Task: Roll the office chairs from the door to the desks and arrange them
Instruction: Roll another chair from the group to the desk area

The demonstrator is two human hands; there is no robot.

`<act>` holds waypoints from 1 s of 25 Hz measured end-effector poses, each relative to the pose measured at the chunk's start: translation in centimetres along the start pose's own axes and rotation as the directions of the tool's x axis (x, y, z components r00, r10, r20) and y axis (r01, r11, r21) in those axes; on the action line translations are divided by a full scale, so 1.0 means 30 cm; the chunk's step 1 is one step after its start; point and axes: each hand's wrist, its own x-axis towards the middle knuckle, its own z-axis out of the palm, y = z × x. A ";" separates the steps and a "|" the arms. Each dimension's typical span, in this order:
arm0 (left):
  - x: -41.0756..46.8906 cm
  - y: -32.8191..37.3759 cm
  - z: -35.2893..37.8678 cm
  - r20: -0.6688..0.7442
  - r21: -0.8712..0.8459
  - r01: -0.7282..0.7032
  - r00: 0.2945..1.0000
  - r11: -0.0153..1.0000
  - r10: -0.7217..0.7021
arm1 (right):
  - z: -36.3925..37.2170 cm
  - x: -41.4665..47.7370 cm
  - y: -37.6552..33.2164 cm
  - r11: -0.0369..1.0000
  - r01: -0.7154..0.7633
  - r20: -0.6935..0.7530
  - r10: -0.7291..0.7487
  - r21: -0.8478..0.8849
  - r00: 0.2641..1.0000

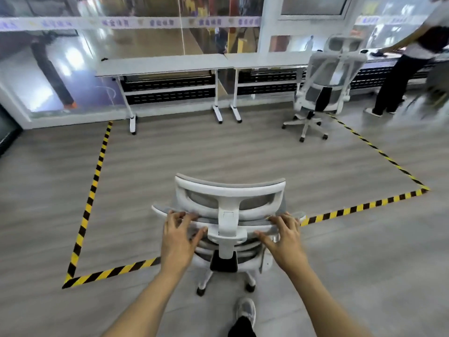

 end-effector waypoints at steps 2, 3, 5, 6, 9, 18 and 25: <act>0.249 0.033 0.148 -0.005 0.037 -0.030 1.000 0.999 0.030 | 0.029 0.249 0.114 1.000 0.000 -0.031 -0.001 -0.019 1.000; 0.366 0.052 0.213 -0.009 0.045 -0.034 0.999 0.998 0.035 | 0.035 0.371 0.161 1.000 -0.006 -0.030 0.005 -0.016 1.000; 0.606 0.089 0.341 0.006 0.051 -0.039 0.999 0.998 0.039 | 0.048 0.623 0.259 0.999 -0.040 0.009 0.040 -0.003 0.999; 0.736 0.113 0.411 0.017 0.049 -0.035 0.999 0.998 0.034 | 0.053 0.764 0.311 0.999 -0.048 0.045 0.048 -0.010 0.998; 1.077 0.164 0.586 0.037 0.018 -0.008 0.999 1.000 0.008 | 0.065 1.141 0.438 0.997 -0.055 0.120 0.061 -0.046 0.991; 2.063 0.216 1.078 -0.025 0.155 -0.086 0.995 0.984 0.091 | 0.218 2.176 0.766 0.994 -0.088 0.106 0.094 -0.061 0.990; 2.825 0.267 1.365 0.024 0.154 -0.084 0.996 0.984 0.081 | 0.331 2.951 0.940 0.992 -0.121 0.118 0.124 -0.030 0.985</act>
